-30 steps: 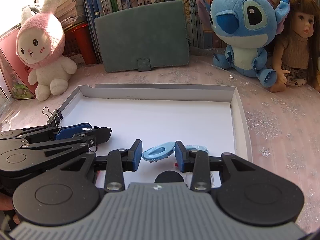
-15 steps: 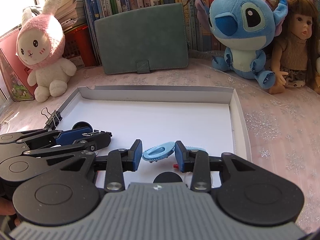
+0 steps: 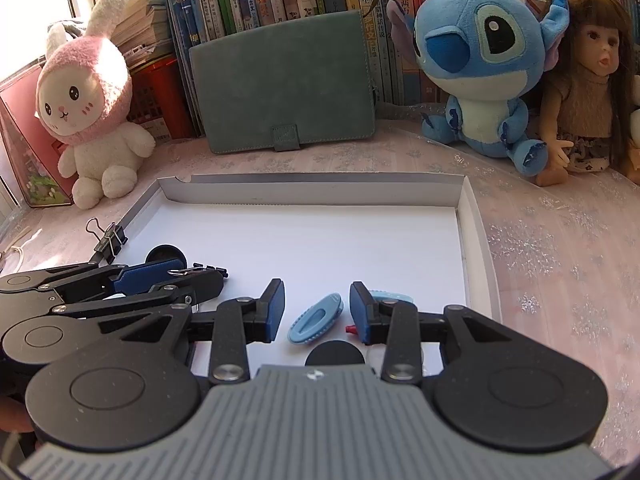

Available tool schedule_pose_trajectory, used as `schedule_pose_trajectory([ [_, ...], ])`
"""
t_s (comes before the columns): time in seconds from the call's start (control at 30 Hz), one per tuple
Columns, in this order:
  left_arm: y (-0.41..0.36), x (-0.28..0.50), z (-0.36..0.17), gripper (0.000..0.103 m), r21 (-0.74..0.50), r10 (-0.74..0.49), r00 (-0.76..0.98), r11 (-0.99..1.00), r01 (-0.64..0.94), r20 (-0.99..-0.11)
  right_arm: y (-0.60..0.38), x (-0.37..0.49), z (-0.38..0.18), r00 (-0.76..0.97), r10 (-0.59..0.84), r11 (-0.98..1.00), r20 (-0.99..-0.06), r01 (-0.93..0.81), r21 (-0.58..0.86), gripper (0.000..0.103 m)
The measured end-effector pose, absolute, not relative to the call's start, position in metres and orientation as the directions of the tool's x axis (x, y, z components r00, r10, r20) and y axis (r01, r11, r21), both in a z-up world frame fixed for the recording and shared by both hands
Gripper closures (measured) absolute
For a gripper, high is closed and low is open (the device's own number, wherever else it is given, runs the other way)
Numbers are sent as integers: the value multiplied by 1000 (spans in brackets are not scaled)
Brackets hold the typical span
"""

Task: Organize rigid objects
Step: 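Open the right tool to drop the blue clip while the left tool releases the binder clip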

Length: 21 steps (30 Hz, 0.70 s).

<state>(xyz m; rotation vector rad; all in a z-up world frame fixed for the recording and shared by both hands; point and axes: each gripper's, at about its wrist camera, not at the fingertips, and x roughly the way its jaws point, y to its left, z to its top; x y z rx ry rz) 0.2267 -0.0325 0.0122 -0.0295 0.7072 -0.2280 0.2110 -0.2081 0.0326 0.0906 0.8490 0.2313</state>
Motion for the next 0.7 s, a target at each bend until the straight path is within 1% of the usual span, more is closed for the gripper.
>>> schedule_pose_trajectory([
  [0.03,-32,226,13,69,-103,-217,739,975,197,-638,-209,209,33,642,239,971,-729,-166,172,56],
  [0.07,-31,224,14,67,-105,-218,742,975,197,-634,-210,208,35,647,238,971,-724,-166,171,48],
  [0.1,-30,222,15,63,-107,-221,747,974,198,-627,-211,206,36,654,238,971,-718,-166,171,45],
  [0.17,-27,216,19,59,-113,-226,760,973,199,-609,-213,200,40,669,245,969,-702,-174,173,44],
  [0.2,-26,212,21,56,-116,-230,766,973,200,-600,-214,198,41,674,247,969,-696,-176,173,40],
  [0.33,-21,197,30,45,-122,-246,785,969,215,-569,-220,180,52,715,249,968,-653,-185,167,33],
  [0.4,-18,188,35,43,-120,-246,793,969,216,-558,-223,173,55,730,246,969,-637,-179,169,28],
  [0.5,-12,171,42,40,-135,-256,804,967,218,-537,-228,156,62,757,239,971,-608,-171,168,24],
  [0.7,2,129,51,35,-148,-270,828,963,227,-491,-230,115,73,797,225,974,-560,-183,131,17],
])
